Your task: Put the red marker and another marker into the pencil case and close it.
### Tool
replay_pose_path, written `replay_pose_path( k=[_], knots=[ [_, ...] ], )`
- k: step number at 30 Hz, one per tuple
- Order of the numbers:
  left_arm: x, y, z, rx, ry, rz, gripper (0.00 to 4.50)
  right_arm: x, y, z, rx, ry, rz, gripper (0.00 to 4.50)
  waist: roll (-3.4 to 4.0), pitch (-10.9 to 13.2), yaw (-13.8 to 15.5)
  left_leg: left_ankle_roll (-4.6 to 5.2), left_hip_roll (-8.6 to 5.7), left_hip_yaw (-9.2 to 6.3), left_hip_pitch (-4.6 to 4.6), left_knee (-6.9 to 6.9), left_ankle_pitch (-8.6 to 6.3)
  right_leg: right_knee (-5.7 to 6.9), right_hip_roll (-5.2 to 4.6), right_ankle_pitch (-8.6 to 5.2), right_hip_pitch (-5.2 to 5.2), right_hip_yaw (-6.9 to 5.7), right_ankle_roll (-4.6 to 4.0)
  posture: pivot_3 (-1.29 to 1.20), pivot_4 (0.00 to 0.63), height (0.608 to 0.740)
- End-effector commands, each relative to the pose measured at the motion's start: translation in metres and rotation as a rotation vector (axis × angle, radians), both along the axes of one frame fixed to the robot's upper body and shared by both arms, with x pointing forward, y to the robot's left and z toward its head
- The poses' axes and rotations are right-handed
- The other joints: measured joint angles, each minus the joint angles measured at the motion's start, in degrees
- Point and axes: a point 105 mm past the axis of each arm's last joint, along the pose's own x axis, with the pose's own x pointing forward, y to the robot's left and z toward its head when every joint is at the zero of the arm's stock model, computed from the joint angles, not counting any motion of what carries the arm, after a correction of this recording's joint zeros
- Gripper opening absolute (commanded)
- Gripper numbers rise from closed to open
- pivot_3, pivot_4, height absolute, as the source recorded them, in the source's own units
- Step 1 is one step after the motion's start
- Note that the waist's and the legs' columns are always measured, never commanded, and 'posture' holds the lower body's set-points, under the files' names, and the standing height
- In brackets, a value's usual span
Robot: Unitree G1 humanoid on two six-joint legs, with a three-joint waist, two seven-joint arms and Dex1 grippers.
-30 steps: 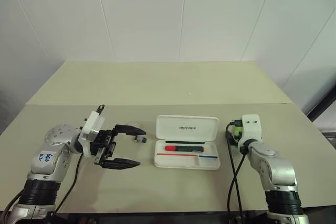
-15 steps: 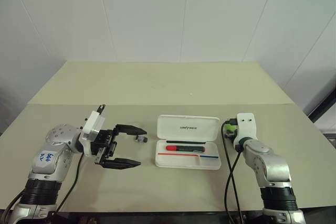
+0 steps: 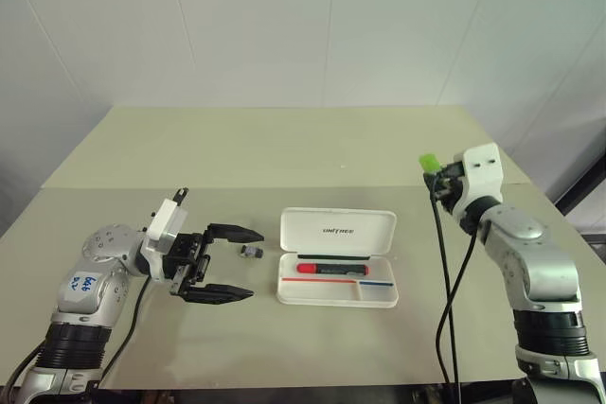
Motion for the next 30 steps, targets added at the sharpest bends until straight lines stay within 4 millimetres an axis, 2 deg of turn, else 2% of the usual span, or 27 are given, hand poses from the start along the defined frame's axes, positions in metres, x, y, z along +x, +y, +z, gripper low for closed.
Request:
replay_pose_path(
  k=[1,4,7,15,23,30],
  knots=[
    [-0.005,0.006,0.004,-0.027,-0.037,-0.017,4.50,-0.027,0.037,0.037,-0.041,-0.086,0.252,1.87,0.00,0.00,-0.02,0.00,0.00,-0.01,-0.01,0.00,0.00,-0.01,0.00,0.00,-0.01,-0.01,0.00,0.00,0.150,0.740],
    [-0.007,0.010,0.002,-0.045,-0.048,0.002,4.50,-0.047,0.063,0.044,-0.088,-0.073,0.433,1.87,0.01,0.01,0.01,0.00,0.01,0.00,-0.04,-0.01,0.00,-0.05,-0.02,0.00,-0.02,-0.01,0.00,0.00,0.150,0.740],
    [-0.008,0.013,0.001,-0.059,-0.051,0.020,4.50,-0.063,0.084,0.040,-0.147,-0.028,0.574,1.87,0.01,0.01,0.18,0.00,0.01,-0.04,-0.05,0.00,0.00,-0.06,-0.02,0.00,-0.01,-0.05,-0.01,0.00,0.150,0.740],
    [-0.011,0.028,-0.008,-0.078,-0.038,0.079,4.50,-0.103,0.126,-0.006,-0.381,0.206,0.897,1.87,0.00,0.01,0.35,0.00,0.00,-0.04,-0.06,0.03,0.00,-0.08,-0.05,-0.01,-0.01,-0.06,-0.02,0.00,0.150,0.740],
    [-0.010,0.041,-0.021,-0.029,-0.024,0.135,4.50,-0.095,0.149,-0.050,-0.487,0.290,0.989,1.87,-0.01,0.00,0.31,-0.01,0.00,-0.04,-0.05,0.08,0.00,-0.04,-0.04,-0.01,-0.01,-0.08,-0.02,0.00,0.150,0.740],
    [-0.011,0.040,-0.019,-0.040,-0.028,0.140,4.50,-0.086,0.162,-0.078,-0.522,0.313,1.025,1.87,-0.02,0.00,0.27,-0.01,0.00,-0.04,-0.07,0.09,0.00,-0.04,-0.05,-0.01,-0.04,-0.08,-0.02,0.00,0.150,0.740]
  ],
)
